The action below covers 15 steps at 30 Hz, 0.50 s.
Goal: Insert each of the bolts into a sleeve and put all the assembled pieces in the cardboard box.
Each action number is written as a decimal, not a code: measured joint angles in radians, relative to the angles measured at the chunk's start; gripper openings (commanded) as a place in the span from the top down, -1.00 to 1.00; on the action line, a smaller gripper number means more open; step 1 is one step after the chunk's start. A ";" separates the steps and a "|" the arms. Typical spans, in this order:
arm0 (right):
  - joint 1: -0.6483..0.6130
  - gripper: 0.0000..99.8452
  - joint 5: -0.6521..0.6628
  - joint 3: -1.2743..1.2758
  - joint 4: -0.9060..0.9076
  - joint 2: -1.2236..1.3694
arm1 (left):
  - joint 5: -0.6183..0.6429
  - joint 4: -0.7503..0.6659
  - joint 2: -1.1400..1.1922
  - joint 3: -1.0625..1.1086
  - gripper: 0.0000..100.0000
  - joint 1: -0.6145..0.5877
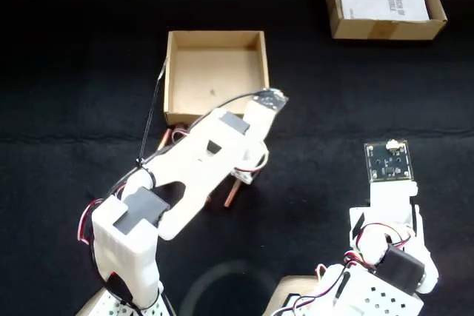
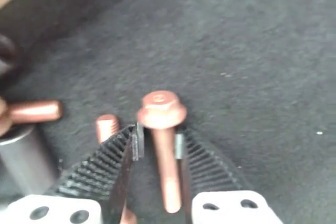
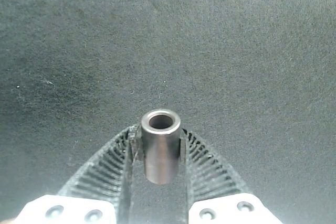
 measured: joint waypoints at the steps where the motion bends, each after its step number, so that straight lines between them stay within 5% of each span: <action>1: 0.000 0.98 0.000 0.002 -0.009 0.000 | 0.000 -0.005 0.002 0.000 0.98 0.002; 15: 0.000 0.98 -0.031 0.000 -0.173 0.000 | 0.000 -0.032 -0.143 -0.003 0.98 -0.012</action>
